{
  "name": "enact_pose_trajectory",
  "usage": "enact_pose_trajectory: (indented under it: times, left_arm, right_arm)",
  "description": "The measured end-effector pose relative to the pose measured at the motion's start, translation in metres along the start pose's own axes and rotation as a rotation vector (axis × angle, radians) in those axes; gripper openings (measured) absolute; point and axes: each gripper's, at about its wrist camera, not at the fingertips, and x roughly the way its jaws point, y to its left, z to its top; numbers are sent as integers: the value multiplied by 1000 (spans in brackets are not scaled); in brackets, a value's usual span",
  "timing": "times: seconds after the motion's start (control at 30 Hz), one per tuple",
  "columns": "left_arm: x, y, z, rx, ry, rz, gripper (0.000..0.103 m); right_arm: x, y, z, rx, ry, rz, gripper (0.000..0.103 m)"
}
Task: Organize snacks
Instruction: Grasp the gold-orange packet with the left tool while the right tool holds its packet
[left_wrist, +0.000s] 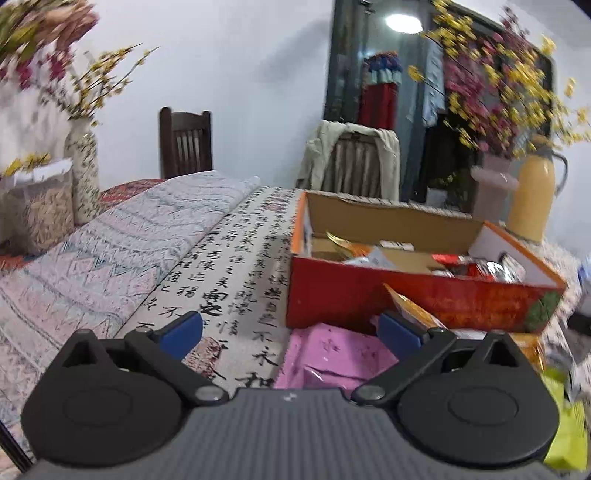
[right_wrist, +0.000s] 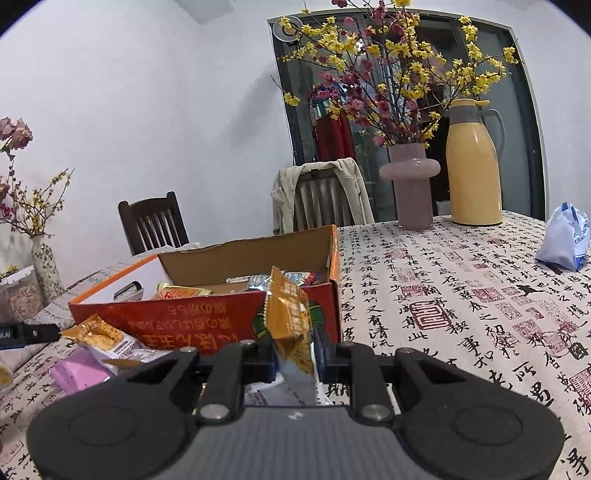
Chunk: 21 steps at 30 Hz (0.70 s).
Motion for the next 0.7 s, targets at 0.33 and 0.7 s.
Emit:
enact_pose_trajectory:
  times: [0.33,0.7]
  left_arm:
    - [-16,-33,16,47,2,-82,103]
    - [28,-58,24,-12,187,-107,68]
  right_arm:
    - [-2,-2,-1,17,-11,16,19]
    - [-5,-4,-3,28,-23,35,19]
